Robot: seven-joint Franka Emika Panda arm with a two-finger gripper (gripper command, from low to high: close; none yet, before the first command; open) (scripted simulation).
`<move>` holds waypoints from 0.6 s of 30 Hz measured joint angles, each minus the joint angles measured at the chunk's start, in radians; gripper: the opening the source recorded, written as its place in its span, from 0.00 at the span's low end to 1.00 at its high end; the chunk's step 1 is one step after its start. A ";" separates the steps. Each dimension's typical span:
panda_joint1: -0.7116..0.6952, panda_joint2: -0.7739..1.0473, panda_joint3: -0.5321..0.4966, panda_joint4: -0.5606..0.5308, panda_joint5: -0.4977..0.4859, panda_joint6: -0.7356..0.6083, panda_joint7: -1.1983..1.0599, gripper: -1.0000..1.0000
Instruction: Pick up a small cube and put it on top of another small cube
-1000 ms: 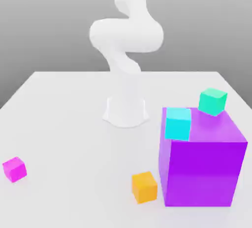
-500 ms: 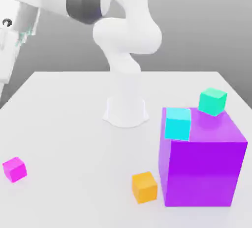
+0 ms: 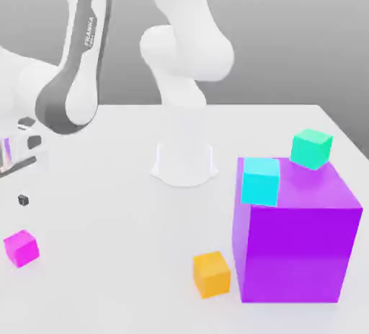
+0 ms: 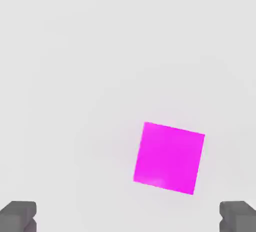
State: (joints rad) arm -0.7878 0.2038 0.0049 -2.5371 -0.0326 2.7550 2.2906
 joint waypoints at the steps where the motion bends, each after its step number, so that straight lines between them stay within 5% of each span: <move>1: -0.008 0.029 0.002 0.002 0.016 0.022 0.005 0.50; 5: -0.014 0.168 0.003 0.026 0.029 0.131 0.012 0.50; 6: -0.012 0.197 0.001 0.031 0.027 0.153 0.013 0.00; 13: -0.013 0.200 0.001 0.032 0.027 0.158 0.013 0.00; 18: -0.015 0.043 0.004 0.000 0.029 0.033 0.012 0.00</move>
State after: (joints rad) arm -0.8028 0.2471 0.0093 -2.5374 -0.0039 2.7876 2.3028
